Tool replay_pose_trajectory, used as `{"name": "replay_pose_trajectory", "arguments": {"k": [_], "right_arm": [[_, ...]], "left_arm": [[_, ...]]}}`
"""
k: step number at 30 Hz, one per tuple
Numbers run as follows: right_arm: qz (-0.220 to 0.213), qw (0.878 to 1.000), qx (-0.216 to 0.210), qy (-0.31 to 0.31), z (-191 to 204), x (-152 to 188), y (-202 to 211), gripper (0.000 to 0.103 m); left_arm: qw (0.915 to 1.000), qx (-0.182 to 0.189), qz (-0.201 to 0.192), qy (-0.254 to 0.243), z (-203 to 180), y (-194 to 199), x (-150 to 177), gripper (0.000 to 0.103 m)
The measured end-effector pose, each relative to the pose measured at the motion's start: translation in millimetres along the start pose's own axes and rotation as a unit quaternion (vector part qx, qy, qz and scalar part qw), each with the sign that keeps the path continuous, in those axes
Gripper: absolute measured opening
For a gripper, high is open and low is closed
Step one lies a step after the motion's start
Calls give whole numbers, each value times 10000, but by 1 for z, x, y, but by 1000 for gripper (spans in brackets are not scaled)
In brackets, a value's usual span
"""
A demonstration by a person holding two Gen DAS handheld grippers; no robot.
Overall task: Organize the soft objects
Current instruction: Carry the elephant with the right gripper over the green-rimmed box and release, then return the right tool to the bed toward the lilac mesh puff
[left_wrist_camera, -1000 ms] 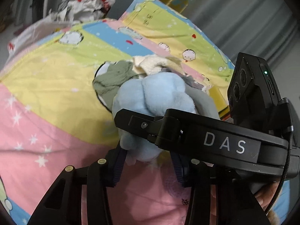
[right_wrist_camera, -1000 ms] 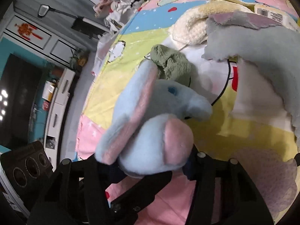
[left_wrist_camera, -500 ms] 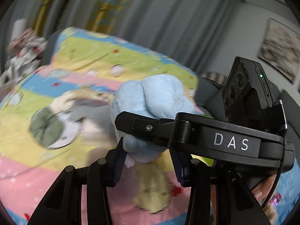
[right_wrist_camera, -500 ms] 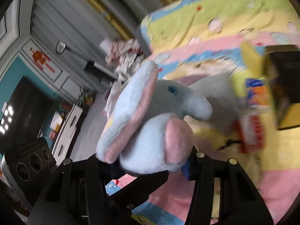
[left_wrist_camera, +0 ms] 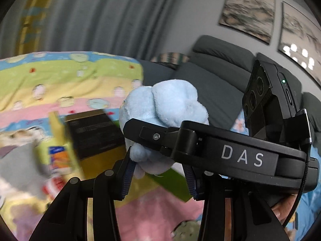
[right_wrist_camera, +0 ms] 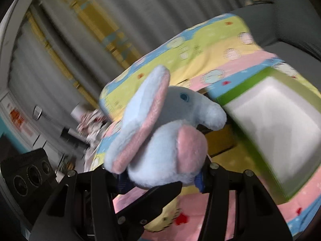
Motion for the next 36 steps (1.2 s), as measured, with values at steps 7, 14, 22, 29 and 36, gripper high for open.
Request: {"name": "replay_pose_trajectory", "arguments": {"k": [7, 14, 22, 29, 36], "right_arm": [[-381, 9961, 640, -475, -52, -7, 17, 52], [-376, 9872, 1061, -1129, -110, -5, 19, 52], [-326, 9769, 1710, -1240, -120, -5, 16, 64], [-685, 9749, 1962, -794, -100, -10, 31, 82], [-726, 9767, 2000, -291, -61, -7, 36, 91]], "left_arm": [[9965, 789, 211, -181, -23, -54, -2, 46], [9906, 1158, 726, -20, -35, -99, 3, 46], [9914, 941, 902, 103, -36, -108, 10, 46], [9960, 644, 626, -28, -31, -72, 3, 77], [9980, -473, 387, 167, 4, -5, -1, 86]]}}
Point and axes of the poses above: each gripper's, at about its wrist camera, not at the fingertips, and y roughly against the way its jaws point, z to its left, x to its underside, the point moved 1 cm from there along -y, roughly the way its jaws point, and after that the axes turned 3 degrees about z, right-handed, at the moved point
